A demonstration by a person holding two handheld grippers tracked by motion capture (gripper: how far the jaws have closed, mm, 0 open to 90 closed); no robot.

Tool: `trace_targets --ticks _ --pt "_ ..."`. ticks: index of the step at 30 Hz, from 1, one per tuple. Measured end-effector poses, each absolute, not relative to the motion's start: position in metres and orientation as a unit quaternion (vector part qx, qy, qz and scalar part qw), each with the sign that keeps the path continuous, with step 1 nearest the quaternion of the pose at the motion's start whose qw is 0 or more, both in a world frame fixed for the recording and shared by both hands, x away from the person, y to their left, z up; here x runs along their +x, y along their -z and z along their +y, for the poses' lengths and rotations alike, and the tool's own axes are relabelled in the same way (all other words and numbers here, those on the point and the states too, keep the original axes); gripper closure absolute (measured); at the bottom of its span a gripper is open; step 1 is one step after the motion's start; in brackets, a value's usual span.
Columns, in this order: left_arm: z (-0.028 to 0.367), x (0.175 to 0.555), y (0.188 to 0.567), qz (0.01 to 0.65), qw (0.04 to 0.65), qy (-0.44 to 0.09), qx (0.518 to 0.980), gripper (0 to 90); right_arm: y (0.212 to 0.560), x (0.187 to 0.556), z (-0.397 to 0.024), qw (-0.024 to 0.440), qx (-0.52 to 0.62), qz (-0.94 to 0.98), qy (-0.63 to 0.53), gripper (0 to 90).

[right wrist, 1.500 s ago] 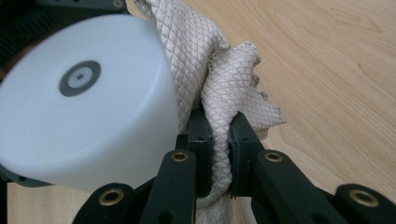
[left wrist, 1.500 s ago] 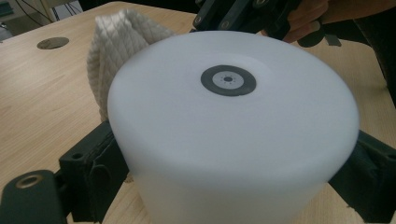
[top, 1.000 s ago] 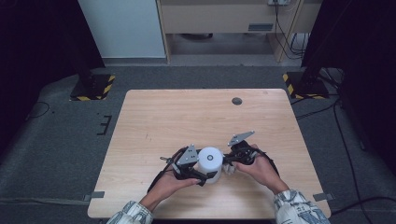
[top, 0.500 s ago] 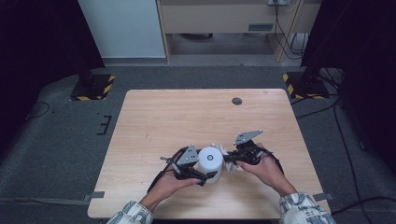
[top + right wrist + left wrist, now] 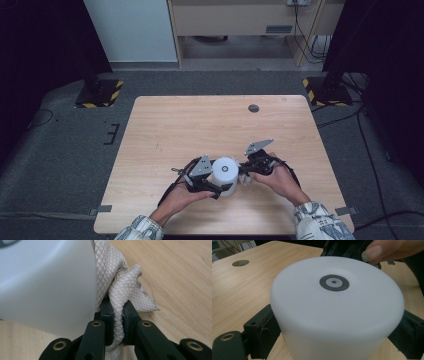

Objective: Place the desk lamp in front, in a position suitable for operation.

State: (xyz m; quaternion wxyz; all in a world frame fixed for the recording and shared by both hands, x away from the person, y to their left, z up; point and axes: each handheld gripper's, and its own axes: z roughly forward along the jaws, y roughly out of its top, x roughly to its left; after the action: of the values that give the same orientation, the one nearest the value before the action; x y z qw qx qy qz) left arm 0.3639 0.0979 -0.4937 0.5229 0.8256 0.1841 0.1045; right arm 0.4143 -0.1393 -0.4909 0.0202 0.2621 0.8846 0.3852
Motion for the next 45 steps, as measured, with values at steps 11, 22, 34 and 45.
trace_targets --ticks 11,22,34,45 --pt "0.098 0.364 0.494 0.184 0.523 -0.105 0.826 7.7 0.493 0.400 -0.147 0.032 0.261 0.884 -0.387 82.4" --pt "0.098 0.364 0.494 0.185 0.524 -0.105 0.825 7.7 0.476 0.399 -0.153 0.039 0.251 0.870 -0.423 82.4" --pt "0.098 0.364 0.494 0.186 0.523 -0.105 0.825 7.7 0.490 0.420 -0.134 0.025 0.258 0.880 -0.398 82.5" --pt "0.098 0.364 0.494 0.185 0.523 -0.105 0.826 7.7 0.494 0.412 -0.141 0.028 0.255 0.885 -0.390 82.5"
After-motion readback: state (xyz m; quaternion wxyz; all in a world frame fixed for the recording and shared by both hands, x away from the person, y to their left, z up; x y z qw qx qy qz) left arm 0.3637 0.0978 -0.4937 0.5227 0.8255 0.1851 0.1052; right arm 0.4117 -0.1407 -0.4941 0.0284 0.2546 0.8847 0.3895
